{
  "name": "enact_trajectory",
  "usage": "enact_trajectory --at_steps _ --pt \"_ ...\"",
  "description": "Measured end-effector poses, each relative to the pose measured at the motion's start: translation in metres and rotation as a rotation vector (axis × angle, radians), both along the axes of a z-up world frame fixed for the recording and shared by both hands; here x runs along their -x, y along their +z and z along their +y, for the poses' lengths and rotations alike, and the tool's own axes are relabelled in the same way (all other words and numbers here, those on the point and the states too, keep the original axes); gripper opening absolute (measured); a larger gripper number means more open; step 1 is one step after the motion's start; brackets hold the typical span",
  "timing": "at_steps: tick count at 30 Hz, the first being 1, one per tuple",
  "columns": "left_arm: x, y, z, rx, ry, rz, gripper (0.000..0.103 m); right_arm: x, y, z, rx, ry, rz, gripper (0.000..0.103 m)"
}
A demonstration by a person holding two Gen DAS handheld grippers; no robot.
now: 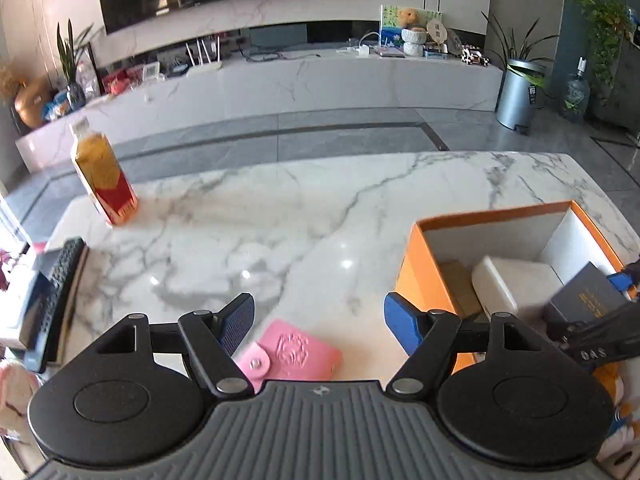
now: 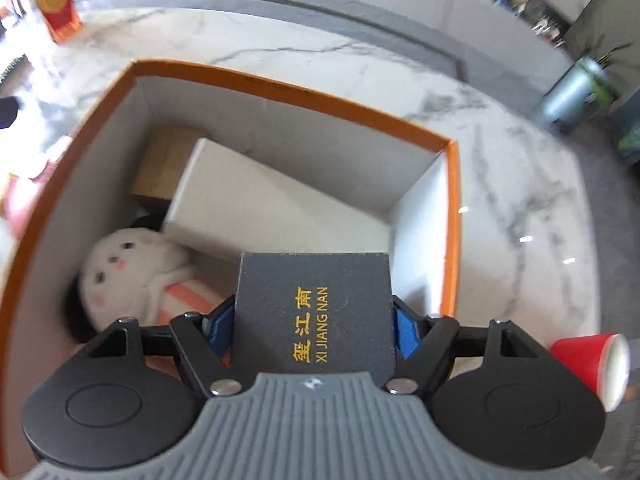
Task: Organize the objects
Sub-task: 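Lower the black box into the orange box and open the right tool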
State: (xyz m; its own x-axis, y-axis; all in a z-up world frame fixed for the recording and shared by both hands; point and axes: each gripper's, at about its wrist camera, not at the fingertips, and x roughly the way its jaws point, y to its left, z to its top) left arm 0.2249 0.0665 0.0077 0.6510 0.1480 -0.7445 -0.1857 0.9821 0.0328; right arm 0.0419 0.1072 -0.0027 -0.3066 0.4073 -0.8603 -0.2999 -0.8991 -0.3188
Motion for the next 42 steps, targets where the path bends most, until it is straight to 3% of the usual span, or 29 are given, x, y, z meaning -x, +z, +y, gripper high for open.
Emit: enact_trajectory --at_steps 2,6,14,19,22,27,33,35,37,38,39,42 --pt "0.006 -0.001 0.001 -0.012 -0.033 -0.018 0.085 -0.005 -0.004 -0.004 -0.033 -0.036 0.039 0.076" --pt "0.012 -0.004 0.004 0.006 -0.042 -0.040 0.085 -0.001 -0.022 -0.016 -0.101 -0.032 0.017 0.077" --pt "0.021 -0.011 -0.005 0.036 -0.084 -0.029 0.085 0.003 -0.020 -0.005 0.008 -0.093 -0.058 0.077" --pt "0.025 -0.005 -0.001 0.063 -0.058 -0.051 0.085 0.026 -0.027 -0.002 -0.009 -0.081 -0.127 0.079" --pt "0.027 -0.002 0.006 0.075 -0.023 -0.060 0.085 0.027 -0.028 0.012 0.084 -0.161 -0.073 0.078" --pt "0.028 -0.003 0.020 0.099 0.020 -0.064 0.085 0.022 -0.036 -0.001 -0.004 -0.096 -0.055 0.079" --pt "0.028 -0.004 0.025 0.106 0.041 -0.056 0.085 0.008 -0.003 0.000 0.069 -0.088 0.047 0.083" --pt "0.028 -0.003 0.023 0.102 0.037 -0.057 0.085 0.002 0.015 0.003 0.087 -0.095 0.108 0.064" --pt "0.028 -0.003 0.021 0.102 0.026 -0.059 0.085 -0.003 0.031 -0.002 0.093 -0.062 0.139 0.032" --pt "0.028 -0.003 0.020 0.103 0.022 -0.060 0.085 -0.003 0.035 -0.002 0.115 -0.049 0.147 0.025" --pt "0.028 -0.003 0.018 0.101 0.017 -0.058 0.085 -0.001 0.037 0.000 0.149 -0.040 0.148 0.011" --pt "0.027 -0.005 0.015 0.091 0.011 -0.049 0.085 0.007 0.032 0.002 0.123 -0.032 0.101 0.008"
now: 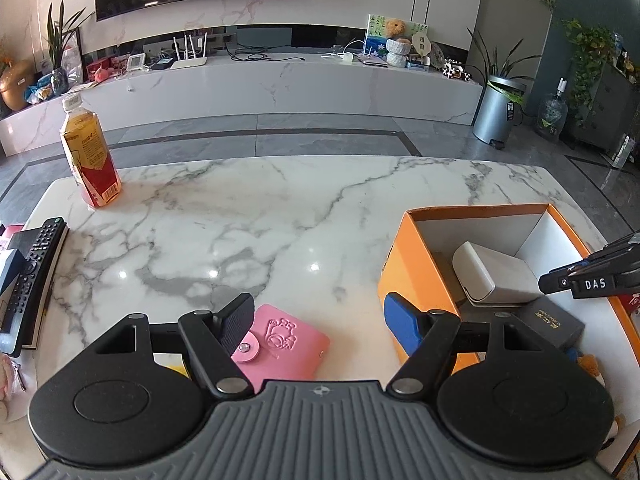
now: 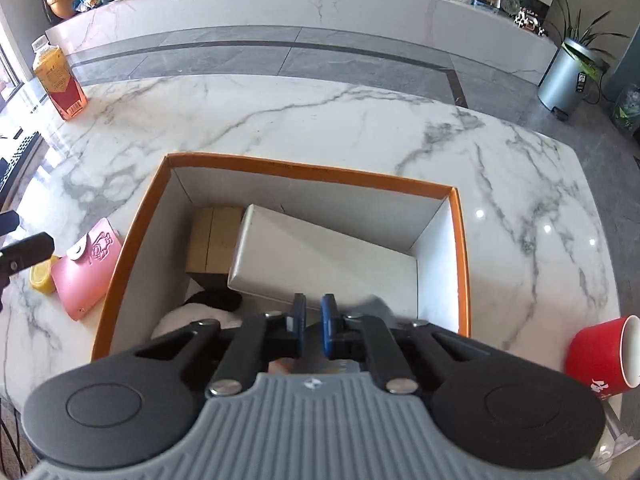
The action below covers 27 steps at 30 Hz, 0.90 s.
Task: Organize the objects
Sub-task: 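Lower the black box into the orange box and open the right tool, then move both tools out of the orange box toward the pink wallet and tape measure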
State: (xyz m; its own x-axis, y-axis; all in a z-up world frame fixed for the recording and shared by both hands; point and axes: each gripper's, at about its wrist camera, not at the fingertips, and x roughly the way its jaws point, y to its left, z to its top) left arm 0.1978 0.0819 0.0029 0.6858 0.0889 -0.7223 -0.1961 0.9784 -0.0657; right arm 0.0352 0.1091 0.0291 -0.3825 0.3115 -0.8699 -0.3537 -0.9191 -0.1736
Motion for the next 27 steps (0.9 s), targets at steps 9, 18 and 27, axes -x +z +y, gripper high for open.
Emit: enact_trajectory --at_steps 9,18,27 --pt "-0.004 -0.004 0.004 0.005 0.027 0.019 0.085 -0.014 -0.018 0.013 0.155 -0.047 -0.049 0.009" --pt "-0.002 -0.004 0.001 0.001 0.014 0.019 0.085 0.027 -0.064 0.003 0.115 -0.043 -0.074 0.008" --pt "-0.005 -0.009 0.005 0.014 0.027 0.036 0.085 0.000 -0.038 0.013 -0.001 -0.141 0.096 0.000"
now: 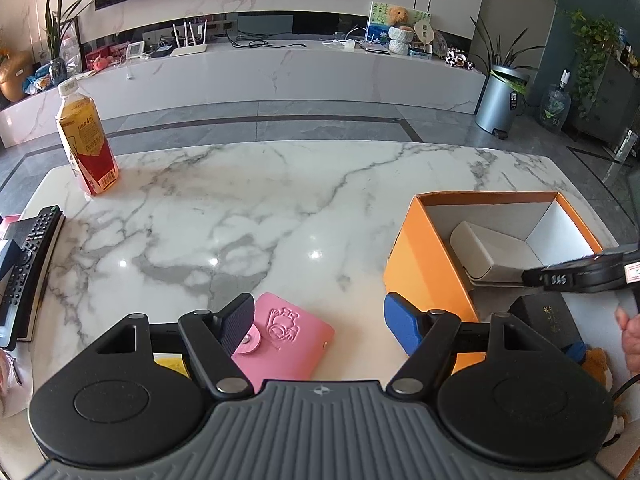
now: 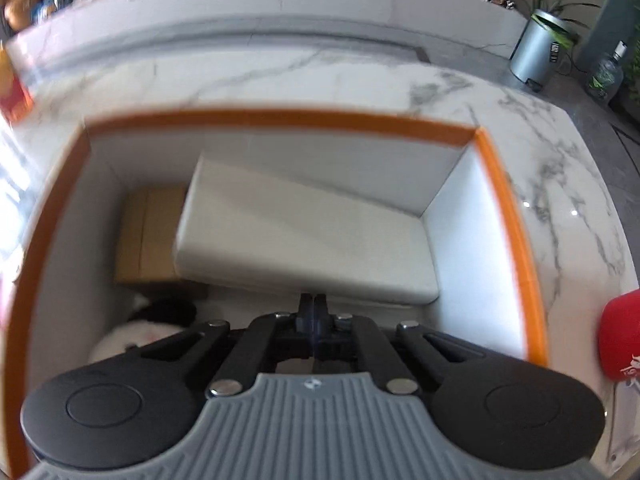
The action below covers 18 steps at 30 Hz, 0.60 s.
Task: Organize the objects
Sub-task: 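Move both tools out of the orange box toward the pink wallet and tape measure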
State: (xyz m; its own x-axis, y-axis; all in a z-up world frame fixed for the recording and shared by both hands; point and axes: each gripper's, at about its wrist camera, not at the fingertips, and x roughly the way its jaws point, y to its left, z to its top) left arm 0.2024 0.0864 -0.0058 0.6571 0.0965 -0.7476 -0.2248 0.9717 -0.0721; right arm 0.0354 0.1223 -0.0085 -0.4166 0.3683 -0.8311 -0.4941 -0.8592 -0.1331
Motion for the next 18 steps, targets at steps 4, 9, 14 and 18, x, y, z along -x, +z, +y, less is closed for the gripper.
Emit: enact_trajectory --at_steps 4,9,14,18 --pt "-0.002 -0.001 -0.002 -0.001 0.003 0.002 0.085 -0.003 0.031 -0.002 -0.130 0.067 0.071 0.000" --pt "-0.002 -0.001 -0.008 -0.017 -0.012 0.010 0.085 0.004 0.021 0.003 0.157 0.089 0.029 0.000" --pt "-0.001 0.000 -0.007 -0.009 -0.010 -0.007 0.085 -0.004 0.009 -0.017 0.177 0.085 0.039 0.008" --pt "0.000 0.001 -0.004 -0.018 0.011 0.001 0.085 -0.013 0.026 -0.042 0.133 0.115 0.124 0.049"
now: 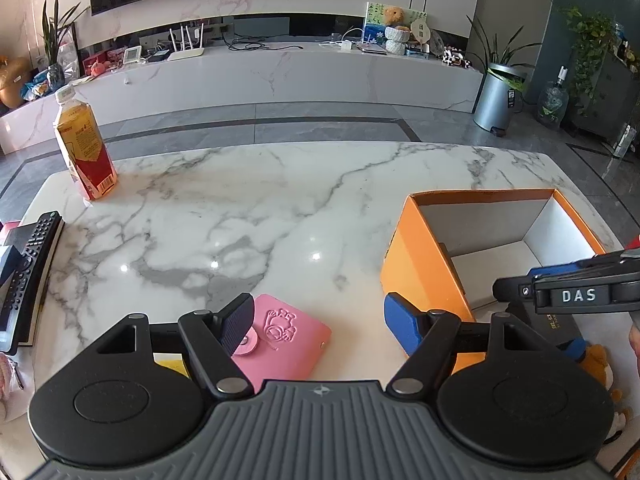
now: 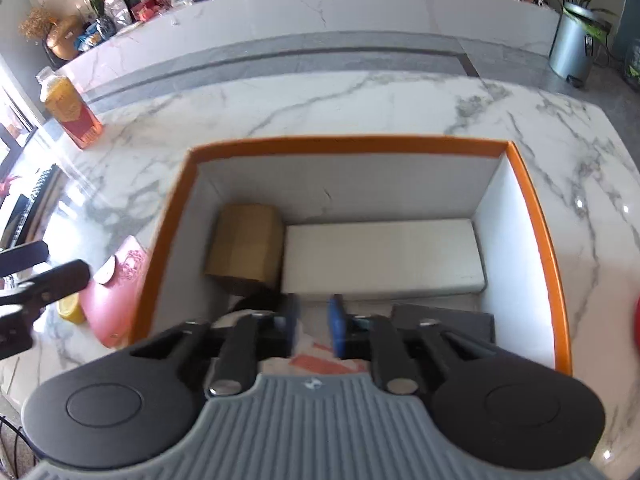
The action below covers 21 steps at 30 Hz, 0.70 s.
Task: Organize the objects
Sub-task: 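Move both tools out of the orange box toward the pink wallet and tape measure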
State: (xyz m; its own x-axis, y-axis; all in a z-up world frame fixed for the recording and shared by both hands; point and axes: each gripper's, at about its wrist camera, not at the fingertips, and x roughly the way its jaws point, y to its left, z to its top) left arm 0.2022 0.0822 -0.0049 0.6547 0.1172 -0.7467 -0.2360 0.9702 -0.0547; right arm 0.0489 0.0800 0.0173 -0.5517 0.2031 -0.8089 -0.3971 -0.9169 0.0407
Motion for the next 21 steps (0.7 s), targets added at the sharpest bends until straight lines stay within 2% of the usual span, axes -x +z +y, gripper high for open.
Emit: enact_trajectory --at_steps 1,4,8,13,16,20,21 --pt "0.001 0.001 0.002 -0.002 0.012 0.001 0.085 -0.001 0.007 -0.008 -0.020 0.023 0.024 0.056" --pt "0.003 0.002 0.008 0.001 0.036 0.005 0.085 0.002 0.021 -0.029 -0.050 0.103 0.059 0.059" --pt "0.007 0.001 0.015 -0.027 0.007 0.043 0.086 0.008 0.030 -0.057 -0.104 0.226 0.089 0.063" --pt "0.017 -0.005 0.031 -0.095 -0.008 0.105 0.089 0.021 0.030 -0.072 -0.080 0.325 0.090 0.078" --pt "0.022 -0.015 0.044 -0.149 -0.010 0.159 0.089 0.031 0.027 -0.084 -0.096 0.393 0.066 0.085" --pt "0.027 -0.031 0.060 -0.142 -0.014 0.232 0.090 0.051 0.013 -0.106 -0.125 0.527 -0.036 0.096" --pt "0.028 -0.036 0.063 -0.134 -0.012 0.247 0.090 0.057 0.009 -0.112 -0.151 0.556 -0.060 0.101"
